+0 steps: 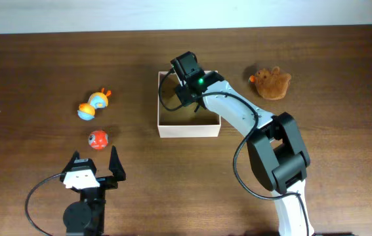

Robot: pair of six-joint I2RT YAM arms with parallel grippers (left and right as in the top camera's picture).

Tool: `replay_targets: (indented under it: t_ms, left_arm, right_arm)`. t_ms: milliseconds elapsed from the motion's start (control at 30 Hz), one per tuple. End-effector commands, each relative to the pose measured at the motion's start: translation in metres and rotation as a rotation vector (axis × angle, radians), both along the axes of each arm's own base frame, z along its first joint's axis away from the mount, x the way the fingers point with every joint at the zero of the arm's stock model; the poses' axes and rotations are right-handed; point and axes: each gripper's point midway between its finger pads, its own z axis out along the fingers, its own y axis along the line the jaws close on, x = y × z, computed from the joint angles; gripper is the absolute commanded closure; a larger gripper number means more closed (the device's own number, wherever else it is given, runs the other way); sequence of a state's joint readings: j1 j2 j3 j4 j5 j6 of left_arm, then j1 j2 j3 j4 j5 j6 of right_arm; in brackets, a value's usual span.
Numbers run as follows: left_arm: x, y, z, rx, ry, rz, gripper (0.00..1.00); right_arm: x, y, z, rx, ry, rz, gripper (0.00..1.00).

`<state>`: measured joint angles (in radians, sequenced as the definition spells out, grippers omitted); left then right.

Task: Pack container
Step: 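Lower the cube into the box and open the right gripper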

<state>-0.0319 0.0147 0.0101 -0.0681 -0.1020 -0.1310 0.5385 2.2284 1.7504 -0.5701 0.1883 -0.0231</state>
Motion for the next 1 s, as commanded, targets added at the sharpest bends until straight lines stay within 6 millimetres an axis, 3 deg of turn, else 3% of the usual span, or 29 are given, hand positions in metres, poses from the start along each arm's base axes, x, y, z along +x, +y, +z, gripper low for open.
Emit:
replay_targets:
  t_ms: [0, 200, 567, 800, 967]
  left_arm:
    - [-0.001, 0.002, 0.0, 0.016, -0.003, 0.007, 0.01]
    - [-0.001, 0.002, 0.0, 0.016, -0.003, 0.007, 0.01]
    - [-0.001, 0.002, 0.0, 0.016, -0.003, 0.007, 0.01]
    - [-0.001, 0.002, 0.0, 0.016, -0.003, 0.007, 0.01]
    - [-0.001, 0.002, 0.0, 0.016, -0.003, 0.007, 0.01]
  right_arm:
    - [0.003, 0.004, 0.005, 0.004, -0.013, 0.007, 0.67]
    - [-0.01, 0.025, 0.012, 0.063, 0.022, 0.078, 0.67]
    - [-0.056, 0.059, 0.059, 0.066, 0.108, 0.219, 0.61]
    - [-0.06, 0.057, 0.111, 0.075, 0.093, 0.221, 0.61]
    - [-0.054, 0.029, 0.15, 0.082, 0.087, 0.09, 0.61]
